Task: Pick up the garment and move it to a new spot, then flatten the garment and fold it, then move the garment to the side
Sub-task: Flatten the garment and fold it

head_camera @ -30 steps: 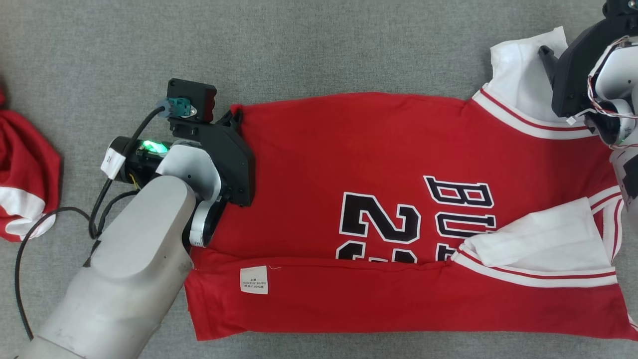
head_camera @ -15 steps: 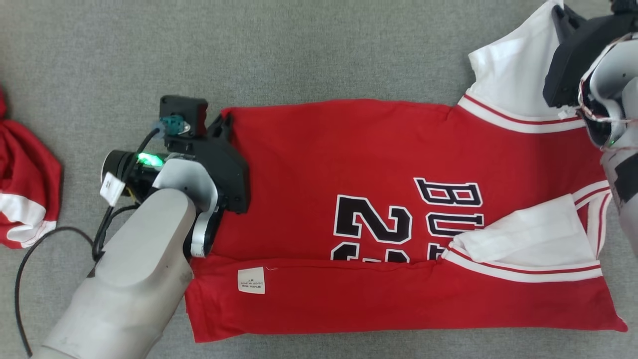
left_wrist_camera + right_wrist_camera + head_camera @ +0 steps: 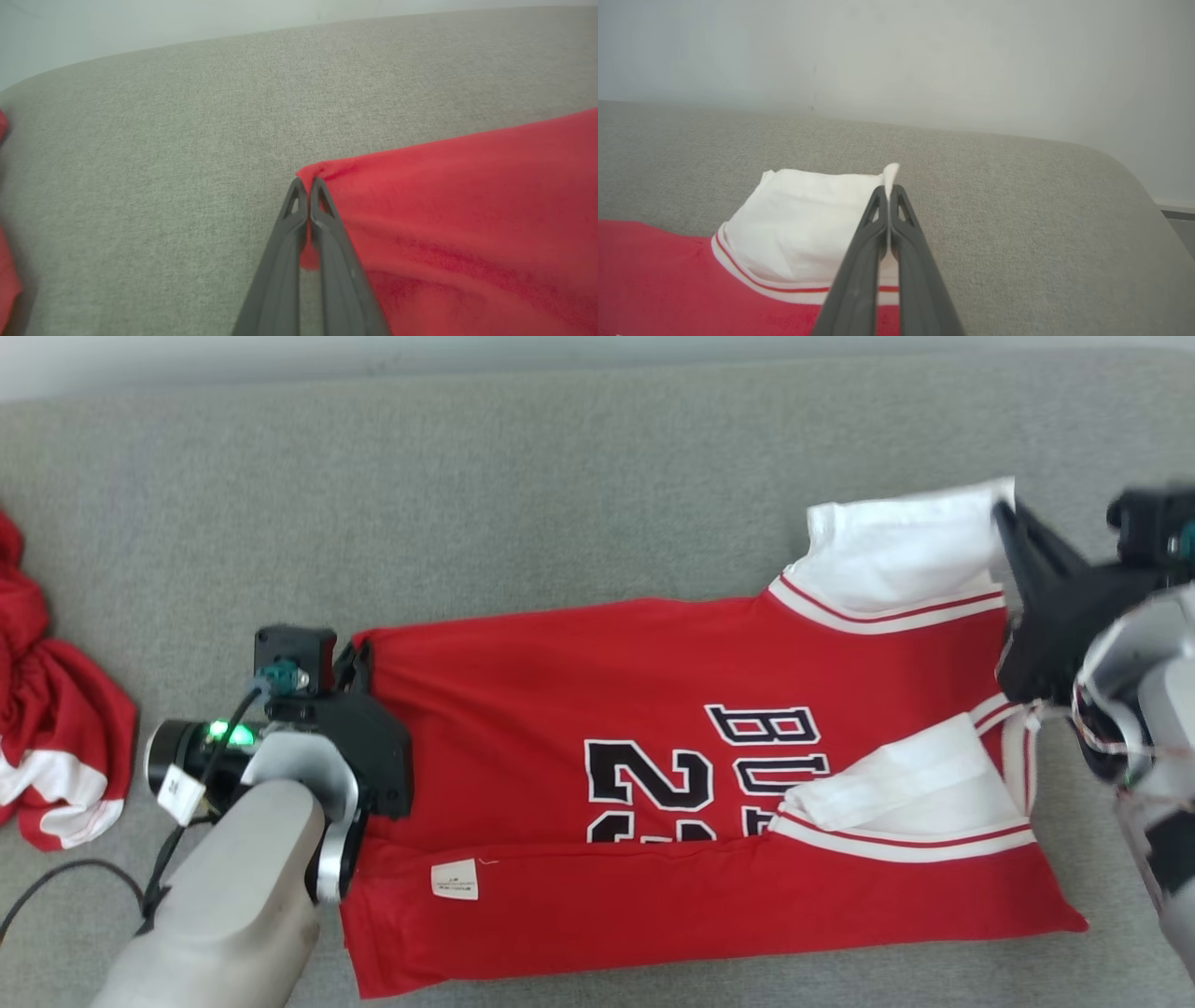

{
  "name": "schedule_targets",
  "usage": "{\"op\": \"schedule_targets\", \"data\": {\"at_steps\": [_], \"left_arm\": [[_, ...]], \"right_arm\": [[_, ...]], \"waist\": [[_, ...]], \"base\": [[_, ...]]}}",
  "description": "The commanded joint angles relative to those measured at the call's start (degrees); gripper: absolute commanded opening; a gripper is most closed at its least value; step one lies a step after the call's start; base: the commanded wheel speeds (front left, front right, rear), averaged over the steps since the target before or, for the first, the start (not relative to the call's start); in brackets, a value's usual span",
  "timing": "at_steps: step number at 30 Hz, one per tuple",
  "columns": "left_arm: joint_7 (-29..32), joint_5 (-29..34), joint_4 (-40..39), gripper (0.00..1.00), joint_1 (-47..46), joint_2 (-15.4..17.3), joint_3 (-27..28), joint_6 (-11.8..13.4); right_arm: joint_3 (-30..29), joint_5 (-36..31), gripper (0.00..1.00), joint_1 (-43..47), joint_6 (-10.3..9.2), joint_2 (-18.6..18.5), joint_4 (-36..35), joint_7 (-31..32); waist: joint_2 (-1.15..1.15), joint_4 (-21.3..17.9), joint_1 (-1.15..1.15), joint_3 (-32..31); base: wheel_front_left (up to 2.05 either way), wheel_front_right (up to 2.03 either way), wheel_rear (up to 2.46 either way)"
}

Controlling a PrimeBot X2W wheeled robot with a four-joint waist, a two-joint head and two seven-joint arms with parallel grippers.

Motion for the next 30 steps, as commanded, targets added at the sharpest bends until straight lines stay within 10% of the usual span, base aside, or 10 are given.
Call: {"op": "schedule_targets", "data": {"at_steps": [1, 30], "left_arm": [[-0.8, 0.5, 0.2, 0.00, 1.5, 0.7, -0.2, -0.1], [-5.8, 0.0, -8.5, 0.00, 17.9, 2.5, -2.9, 4.8]], "right_arm": [[-0.8, 0.7, 0.00, 3.3, -0.14, -1.4, -2.3, 1.0], [-11.3, -2.6, 0.00, 36.6, -0.14, 2.8, -28.7, 17.6]], "waist": [[-0.01, -2.2, 0.00, -3.2], [-0.01, -2.4, 0.00, -9.2]], "base": [[0.00, 0.00, 0.00], [0.00, 0.00, 0.00]]}}
